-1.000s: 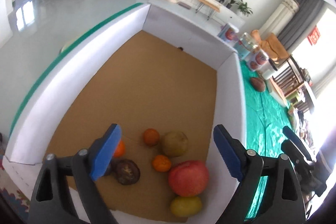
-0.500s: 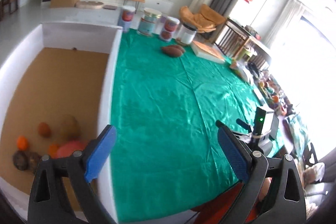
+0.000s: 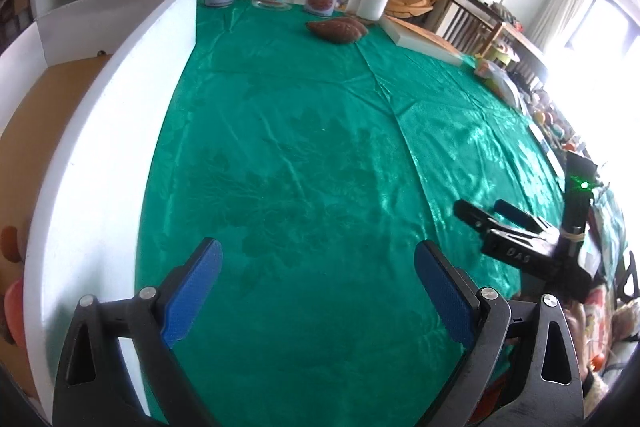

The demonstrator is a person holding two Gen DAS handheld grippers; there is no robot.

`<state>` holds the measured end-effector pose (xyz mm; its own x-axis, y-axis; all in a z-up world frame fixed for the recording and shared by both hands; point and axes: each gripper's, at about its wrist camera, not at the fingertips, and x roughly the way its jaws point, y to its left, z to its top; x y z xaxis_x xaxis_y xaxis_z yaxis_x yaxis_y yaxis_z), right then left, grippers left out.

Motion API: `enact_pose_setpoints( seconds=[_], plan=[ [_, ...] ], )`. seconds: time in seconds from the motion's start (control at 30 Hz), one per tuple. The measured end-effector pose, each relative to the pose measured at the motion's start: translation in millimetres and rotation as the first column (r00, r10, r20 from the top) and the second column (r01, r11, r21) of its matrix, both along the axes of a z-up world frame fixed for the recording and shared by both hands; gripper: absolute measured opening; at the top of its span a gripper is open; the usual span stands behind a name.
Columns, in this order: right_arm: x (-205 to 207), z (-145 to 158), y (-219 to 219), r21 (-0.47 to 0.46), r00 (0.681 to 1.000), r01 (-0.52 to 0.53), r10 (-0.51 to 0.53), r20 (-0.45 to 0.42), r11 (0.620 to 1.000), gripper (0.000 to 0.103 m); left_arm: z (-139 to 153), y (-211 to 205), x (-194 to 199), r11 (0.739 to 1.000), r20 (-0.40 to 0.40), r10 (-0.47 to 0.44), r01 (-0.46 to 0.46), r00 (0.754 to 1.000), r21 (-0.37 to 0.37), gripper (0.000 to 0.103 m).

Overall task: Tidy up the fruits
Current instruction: 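Move both open tools back over the table toward the sweet potatoes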

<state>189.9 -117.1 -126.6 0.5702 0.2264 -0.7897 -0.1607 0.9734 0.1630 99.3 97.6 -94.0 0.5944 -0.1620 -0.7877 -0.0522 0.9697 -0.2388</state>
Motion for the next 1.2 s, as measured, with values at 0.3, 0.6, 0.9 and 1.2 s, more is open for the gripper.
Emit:
enact_pose_setpoints(
  seconds=[0.3, 0.6, 0.9, 1.2],
  plan=[
    [-1, -1, 4, -0.034, 1.0, -0.002, 0.002, 0.003, 0.999, 0.103, -35, 2, 22, 0.992, 0.025, 0.048, -0.051, 0.999, 0.119, 0.097],
    [0, -3, 14, -0.115, 1.0, -0.007, 0.006, -0.009, 0.993, 0.103, -53, 12, 24, 0.989, 0.047, 0.079, -0.085, 0.996, 0.124, 0.097],
    [1, -4, 16, -0.137, 1.0, -0.009, 0.008, -0.012, 0.991, 0.103, -56, 7, 26, 0.989, 0.041, 0.057, -0.063, 0.998, 0.136, 0.101],
    [1, -5, 18, -0.152, 1.0, -0.012, 0.01, -0.015, 0.988, 0.103, -60, -6, 32, 0.972, 0.004, 0.044, -0.043, 0.999, 0.23, 0.102]
  ],
)
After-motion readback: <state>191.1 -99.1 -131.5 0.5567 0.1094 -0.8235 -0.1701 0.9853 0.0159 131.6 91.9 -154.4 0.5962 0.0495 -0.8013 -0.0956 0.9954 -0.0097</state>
